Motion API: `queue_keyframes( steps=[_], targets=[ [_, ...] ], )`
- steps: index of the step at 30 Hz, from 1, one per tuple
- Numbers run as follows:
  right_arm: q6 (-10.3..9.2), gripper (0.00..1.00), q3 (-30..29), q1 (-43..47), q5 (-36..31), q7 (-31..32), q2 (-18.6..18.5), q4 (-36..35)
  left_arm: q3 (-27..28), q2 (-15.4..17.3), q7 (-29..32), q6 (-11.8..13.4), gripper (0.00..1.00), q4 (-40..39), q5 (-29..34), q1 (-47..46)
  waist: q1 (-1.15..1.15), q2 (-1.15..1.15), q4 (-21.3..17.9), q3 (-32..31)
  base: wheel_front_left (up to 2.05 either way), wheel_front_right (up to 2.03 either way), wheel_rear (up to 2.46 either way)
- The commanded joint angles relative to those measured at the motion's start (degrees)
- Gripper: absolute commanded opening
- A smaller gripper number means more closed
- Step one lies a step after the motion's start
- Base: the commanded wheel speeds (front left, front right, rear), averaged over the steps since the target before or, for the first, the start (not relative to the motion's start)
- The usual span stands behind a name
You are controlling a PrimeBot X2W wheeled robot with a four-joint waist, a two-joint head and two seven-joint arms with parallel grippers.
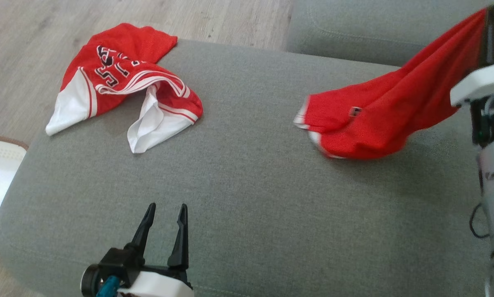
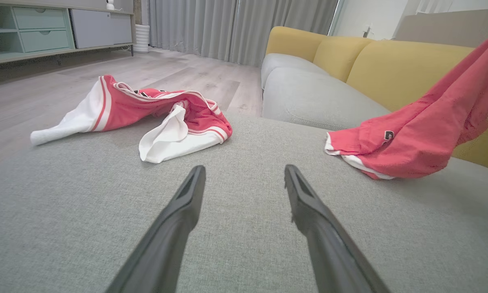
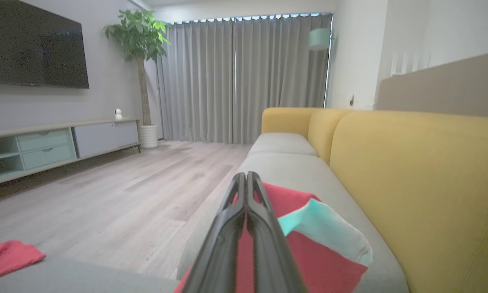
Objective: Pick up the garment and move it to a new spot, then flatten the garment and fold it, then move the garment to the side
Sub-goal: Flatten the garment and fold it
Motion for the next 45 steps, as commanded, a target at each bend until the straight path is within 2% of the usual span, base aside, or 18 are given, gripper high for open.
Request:
queue_keyframes(
  steps=[1,6,13,17,18,21,24,25,26,27,31,36,40,41,45],
  targets=[
    [0.43,0.00,1.0,-3.7,-0.7,-0.6,0.8,-3.1,1.9,0.9,0.0,0.3,1.00,-1.7,-0.6,-1.5,0.00,0.00,-0.2,-0.6,0.00,0.00,0.00],
    [0.43,0.00,7.1,-3.4,-1.5,1.9,5.4,-4.1,1.6,1.2,0.4,0.3,1.00,-1.9,-0.7,-1.4,0.00,0.00,0.0,-1.2,0.00,0.00,0.00],
    [0.43,0.00,25.8,3.0,3.2,4.1,9.9,2.1,1.2,0.9,0.4,0.0,1.00,-2.2,-0.7,-2.4,0.00,0.00,1.7,0.6,0.00,0.00,0.00],
    [0.43,0.00,38.2,6.8,7.8,4.6,10.7,4.9,1.1,0.7,0.2,0.0,1.00,-2.0,-0.7,-3.1,0.00,0.00,2.6,1.8,0.00,0.00,0.00],
    [0.43,0.00,38.2,6.8,7.8,4.6,10.7,4.9,1.1,0.7,0.2,0.0,1.00,-2.0,-0.7,-3.1,0.00,0.00,2.6,1.8,0.00,0.00,0.00],
    [0.43,0.00,47.7,8.9,13.1,5.3,10.8,3.1,1.1,0.6,0.0,0.0,1.00,-1.7,-0.7,-3.4,0.00,0.00,3.0,2.1,0.00,0.00,0.00],
    [0.43,0.00,53.3,9.3,16.5,5.1,10.8,2.2,1.2,0.5,-0.2,0.1,1.00,-1.4,-0.8,-3.4,0.00,0.00,2.9,2.0,0.00,0.00,0.00],
    [0.43,0.29,54.3,9.2,17.4,4.8,10.8,2.2,1.3,0.4,-0.3,0.1,1.00,-1.3,-0.9,-3.4,0.00,0.00,2.8,1.9,0.00,0.00,0.00],
    [0.43,0.70,55.1,9.1,18.3,4.5,10.8,2.3,1.3,0.4,-0.3,0.2,1.00,-1.2,-0.9,-3.3,0.00,0.00,2.6,1.7,0.00,0.00,0.00],
    [0.43,1.00,55.5,8.9,19.0,4.0,10.8,2.3,1.4,0.4,-0.4,0.2,1.00,-1.1,-1.0,-3.2,0.00,0.00,2.3,1.5,0.00,0.00,0.00],
    [0.43,1.00,54.8,8.2,21.0,1.6,10.8,2.6,1.5,0.4,-0.6,0.4,1.00,-0.9,-1.2,-2.7,0.00,0.00,1.0,0.3,0.00,0.00,0.00],
    [0.43,1.00,49.2,8.6,21.5,-0.3,10.8,2.6,1.6,0.7,-0.7,0.6,1.00,-0.9,-1.5,-1.9,0.00,0.00,-0.9,-1.5,0.00,0.00,0.00],
    [0.43,1.00,42.2,10.2,18.6,-0.6,10.8,3.3,1.8,1.1,-0.7,1.0,1.00,-1.3,-1.7,-1.2,0.00,0.00,-2.2,-2.2,0.00,0.00,0.00],
    [0.43,1.00,38.8,11.7,16.7,-0.6,10.7,3.3,1.7,1.2,-0.6,1.1,1.00,-1.5,-1.7,-1.0,0.00,0.00,-2.6,-2.4,0.00,0.00,0.00],
    [0.43,1.00,34.4,14.9,12.7,-0.6,10.5,4.5,1.5,1.3,-0.4,1.2,1.00,-2.0,-1.7,-1.0,0.00,0.00,-2.7,-2.2,0.00,0.00,0.00]
  ],
)
